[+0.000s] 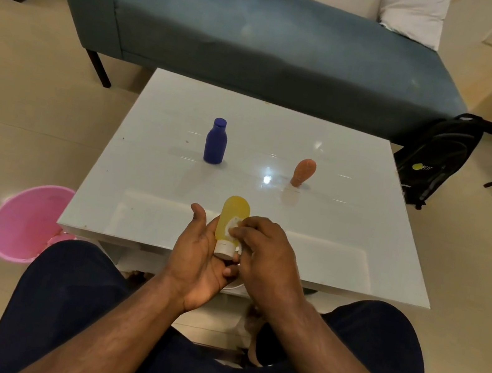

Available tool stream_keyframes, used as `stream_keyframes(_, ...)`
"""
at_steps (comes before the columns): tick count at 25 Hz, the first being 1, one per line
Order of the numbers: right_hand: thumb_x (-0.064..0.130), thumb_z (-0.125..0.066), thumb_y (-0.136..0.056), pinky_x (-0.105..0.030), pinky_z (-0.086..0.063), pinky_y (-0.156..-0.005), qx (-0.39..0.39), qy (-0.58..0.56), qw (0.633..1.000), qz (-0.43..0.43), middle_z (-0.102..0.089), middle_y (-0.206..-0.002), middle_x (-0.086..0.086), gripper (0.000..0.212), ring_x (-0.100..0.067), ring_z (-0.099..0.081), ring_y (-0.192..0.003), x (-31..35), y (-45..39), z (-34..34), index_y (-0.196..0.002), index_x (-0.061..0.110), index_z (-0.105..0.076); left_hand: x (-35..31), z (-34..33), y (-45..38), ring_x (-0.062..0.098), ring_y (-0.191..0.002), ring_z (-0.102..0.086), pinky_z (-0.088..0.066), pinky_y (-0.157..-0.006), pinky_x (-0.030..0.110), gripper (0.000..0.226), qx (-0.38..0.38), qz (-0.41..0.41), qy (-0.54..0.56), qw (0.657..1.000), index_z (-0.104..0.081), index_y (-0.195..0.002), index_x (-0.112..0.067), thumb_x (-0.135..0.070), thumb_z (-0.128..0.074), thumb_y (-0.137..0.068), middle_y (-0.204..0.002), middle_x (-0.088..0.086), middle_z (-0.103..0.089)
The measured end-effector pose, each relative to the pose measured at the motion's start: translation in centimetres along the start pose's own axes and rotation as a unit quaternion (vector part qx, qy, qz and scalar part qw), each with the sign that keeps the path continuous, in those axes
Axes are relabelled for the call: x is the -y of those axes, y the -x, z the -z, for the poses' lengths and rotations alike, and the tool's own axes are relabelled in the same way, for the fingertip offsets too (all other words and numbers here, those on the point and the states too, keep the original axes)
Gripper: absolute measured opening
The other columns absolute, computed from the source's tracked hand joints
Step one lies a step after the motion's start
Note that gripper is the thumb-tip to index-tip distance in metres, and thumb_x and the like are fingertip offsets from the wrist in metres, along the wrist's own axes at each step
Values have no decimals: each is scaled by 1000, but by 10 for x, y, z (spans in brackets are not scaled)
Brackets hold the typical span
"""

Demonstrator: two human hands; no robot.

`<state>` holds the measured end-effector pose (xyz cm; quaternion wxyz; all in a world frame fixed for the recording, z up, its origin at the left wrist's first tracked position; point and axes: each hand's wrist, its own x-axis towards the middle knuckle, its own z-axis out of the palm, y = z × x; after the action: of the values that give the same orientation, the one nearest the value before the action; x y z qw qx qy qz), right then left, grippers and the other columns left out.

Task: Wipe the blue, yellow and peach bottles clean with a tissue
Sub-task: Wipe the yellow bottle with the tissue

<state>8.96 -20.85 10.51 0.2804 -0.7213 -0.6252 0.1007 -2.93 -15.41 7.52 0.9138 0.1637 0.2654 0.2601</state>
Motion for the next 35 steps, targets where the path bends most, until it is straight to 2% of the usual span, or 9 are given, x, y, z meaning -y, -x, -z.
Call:
stream_keyframes(2, 2, -68, -77, -18, -49, -81, -7, 2, 1000, -28, -62, -112, -2, 31, -19, -55, -102, 3, -2, 0, -106, 11, -70, 0, 0, -1, 20, -76, -52, -36, -59, 31, 86, -3, -2, 2, 1000, -60, -136, -16, -80, -30, -87, -100, 10, -62)
stream_keyframes(5, 2, -68, -73, -34, -53, -81, 21, 13, 999, 44, -64, -110, -6, 32, -23, -57, -99, 9, 10, -2, -104, 10, -71, -1, 1, -5, 24, -87, -53, -36, -68, 36, 85, -1, 0, 8, 1000, -58, -137, -15, -80, -33, -87, -104, 11, -60)
stream_keyframes(11, 2, -66, -74, -34, -54, -80, -8, 7, 1000, -2, -63, -108, -5, 32, -22, -57, -98, 9, -4, -2, -105, 9, -70, -4, 1, -3, 23, -83, -54, -36, -65, 34, 82, -8, -2, 15, 1000, -64, -131, -17, -79, -31, -90, -103, 12, -65)
stream_keyframes(14, 3, -63, -73, -27, -53, -80, 10, -1, 998, 56, -65, -107, -5, 29, -20, -59, -96, 13, 8, -2, -100, 10, -72, -6, 2, -3, 22, -81, -54, -37, -65, 34, 73, -10, 2, 20, 1000, -64, -125, -16, -74, -33, -93, -98, 9, -63)
stream_keyframes(19, -3, -62, -81, -23, -56, -75, -21, -31, 999, -23, -61, -109, -1, 26, -17, -59, -95, 4, -5, -2, -102, 11, -71, -4, -1, 0, 18, -69, -51, -34, -55, 28, 61, -28, 13, 18, 999, -65, -121, -15, -63, -34, -99, -93, 8, -65)
stream_keyframes(23, -14, -64, -70, 3, -38, -77, -18, -28, 999, 42, -65, -103, -10, 31, -10, -55, -89, 7, 7, 3, -94, 3, -72, -5, -3, -1, 15, -62, -52, -38, -49, 25, 57, -43, 26, 31, 998, -63, -116, -10, -58, -35, -101, -85, 7, -63)
stream_keyframes(28, -12, -60, -77, 6, -37, -68, -44, -42, 998, 5, -63, -103, -9, 23, -1, -52, -81, 12, -1, 4, -93, 0, -72, -7, -3, -3, 14, -59, -50, -37, -47, 24, 53, -57, 28, 36, 997, -63, -117, -9, -53, -38, -102, -83, 6, -64)
stream_keyframes(31, 0, -61, -73, -9, -44, -77, -21, -12, 998, 52, -66, -102, -6, 24, -14, -59, -89, 11, 8, -3, -92, 6, -73, -7, -2, -3, 14, -58, -51, -36, -45, 25, 53, -60, 26, 23, 998, -63, -113, -10, -54, -36, -102, -80, 5, -62)
stream_keyframes(35, 1, -63, -81, -34, -53, -80, -47, -13, 999, -20, -65, -102, -2, 20, -20, -60, -93, -2, -24, 0, -96, 11, -71, -2, -2, -3, 16, -61, -48, -32, -47, 25, 57, -66, 18, -50, 996, -63, -123, -13, -59, -38, -100, -88, 9, -61)
